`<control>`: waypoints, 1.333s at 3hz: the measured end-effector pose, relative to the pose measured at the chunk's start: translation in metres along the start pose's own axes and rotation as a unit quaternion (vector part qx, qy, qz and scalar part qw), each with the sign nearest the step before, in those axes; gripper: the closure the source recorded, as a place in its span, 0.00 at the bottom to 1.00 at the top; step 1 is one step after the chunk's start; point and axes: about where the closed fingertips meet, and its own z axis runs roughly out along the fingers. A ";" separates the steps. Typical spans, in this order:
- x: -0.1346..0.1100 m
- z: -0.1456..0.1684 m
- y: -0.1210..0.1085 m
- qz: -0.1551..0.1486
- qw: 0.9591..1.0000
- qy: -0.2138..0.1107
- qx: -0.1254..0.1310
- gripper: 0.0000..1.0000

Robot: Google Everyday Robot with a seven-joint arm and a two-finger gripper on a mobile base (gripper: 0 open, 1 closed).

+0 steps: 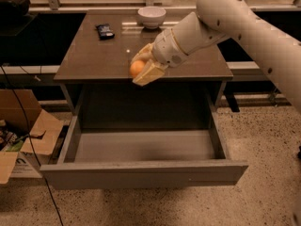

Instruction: Place orange into top drawer

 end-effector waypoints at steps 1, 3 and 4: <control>-0.004 0.001 0.045 -0.003 1.000 -0.011 -0.025 1.00; 0.029 0.048 0.093 0.074 0.996 -0.019 -0.049 1.00; 0.062 0.081 0.100 0.124 0.990 -0.037 -0.052 1.00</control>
Offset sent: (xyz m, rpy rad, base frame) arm -0.0985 0.0067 -0.0820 -0.0079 0.2014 -0.0106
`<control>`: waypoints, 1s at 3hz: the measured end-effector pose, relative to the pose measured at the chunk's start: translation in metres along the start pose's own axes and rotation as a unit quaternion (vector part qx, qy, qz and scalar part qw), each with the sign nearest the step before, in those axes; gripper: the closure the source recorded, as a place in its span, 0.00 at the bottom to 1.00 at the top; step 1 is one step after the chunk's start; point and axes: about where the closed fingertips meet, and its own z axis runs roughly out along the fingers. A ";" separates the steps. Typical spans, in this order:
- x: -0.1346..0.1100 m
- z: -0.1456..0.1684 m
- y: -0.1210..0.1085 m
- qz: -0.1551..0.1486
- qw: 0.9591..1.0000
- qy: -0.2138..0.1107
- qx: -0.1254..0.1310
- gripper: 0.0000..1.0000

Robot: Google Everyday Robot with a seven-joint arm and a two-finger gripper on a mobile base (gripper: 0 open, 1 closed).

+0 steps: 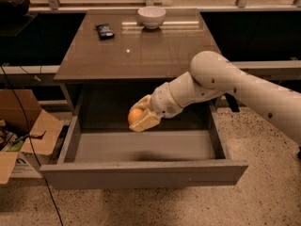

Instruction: Place orange into top drawer

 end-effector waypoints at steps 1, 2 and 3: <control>0.000 0.001 0.000 0.000 1.000 0.000 -0.001 1.00; 0.016 0.013 0.005 0.012 1.000 0.014 -0.005 1.00; 0.041 0.025 0.011 0.031 0.999 0.039 0.000 1.00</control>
Offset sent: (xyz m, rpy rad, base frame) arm -0.0097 -0.0037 -0.0471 -0.0642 0.0495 -0.0270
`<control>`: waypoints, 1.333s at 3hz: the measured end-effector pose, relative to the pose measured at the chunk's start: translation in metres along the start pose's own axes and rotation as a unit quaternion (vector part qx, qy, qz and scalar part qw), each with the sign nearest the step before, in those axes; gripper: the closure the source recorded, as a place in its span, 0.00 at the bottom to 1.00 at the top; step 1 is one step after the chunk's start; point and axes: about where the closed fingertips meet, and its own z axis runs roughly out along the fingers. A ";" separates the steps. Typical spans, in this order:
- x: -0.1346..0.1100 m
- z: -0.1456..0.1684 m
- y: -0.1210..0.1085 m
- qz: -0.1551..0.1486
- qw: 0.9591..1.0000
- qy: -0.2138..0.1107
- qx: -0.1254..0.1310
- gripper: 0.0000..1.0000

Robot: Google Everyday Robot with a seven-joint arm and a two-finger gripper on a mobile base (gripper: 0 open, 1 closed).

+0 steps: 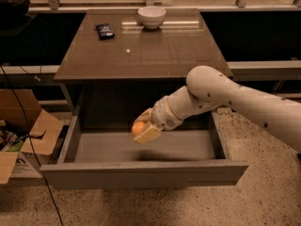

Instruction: Place orange into top drawer

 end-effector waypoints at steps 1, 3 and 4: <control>0.016 0.009 -0.001 0.009 1.000 0.015 0.006 1.00; 0.054 0.032 -0.009 0.034 0.999 0.017 0.011 0.63; 0.069 0.036 -0.013 0.045 0.999 0.016 0.017 0.40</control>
Offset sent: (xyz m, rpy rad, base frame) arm 0.0116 -0.0168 -0.0742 -0.0409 0.0447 -0.0689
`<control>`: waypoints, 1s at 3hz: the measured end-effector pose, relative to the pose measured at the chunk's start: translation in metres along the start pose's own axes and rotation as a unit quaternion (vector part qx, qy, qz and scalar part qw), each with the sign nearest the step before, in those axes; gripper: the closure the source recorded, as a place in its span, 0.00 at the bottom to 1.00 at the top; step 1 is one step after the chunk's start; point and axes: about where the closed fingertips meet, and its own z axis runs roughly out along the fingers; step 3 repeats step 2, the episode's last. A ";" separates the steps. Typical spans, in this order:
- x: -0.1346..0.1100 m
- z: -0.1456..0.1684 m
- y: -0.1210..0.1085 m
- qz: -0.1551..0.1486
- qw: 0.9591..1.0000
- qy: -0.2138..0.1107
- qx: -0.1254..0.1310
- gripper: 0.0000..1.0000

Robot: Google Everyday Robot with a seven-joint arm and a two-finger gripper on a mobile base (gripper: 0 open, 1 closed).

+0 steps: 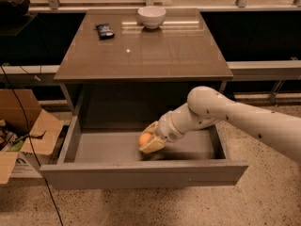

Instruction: Place orange into top drawer

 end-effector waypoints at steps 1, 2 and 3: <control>0.007 0.002 -0.002 0.005 1.000 -0.001 0.005 0.17; 0.015 0.006 0.001 0.022 1.000 -0.003 0.003 0.00; 0.015 0.006 0.001 0.022 1.000 -0.003 0.003 0.00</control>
Offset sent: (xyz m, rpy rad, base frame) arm -0.0037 -0.0122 -0.0197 0.0102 0.0475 -0.0652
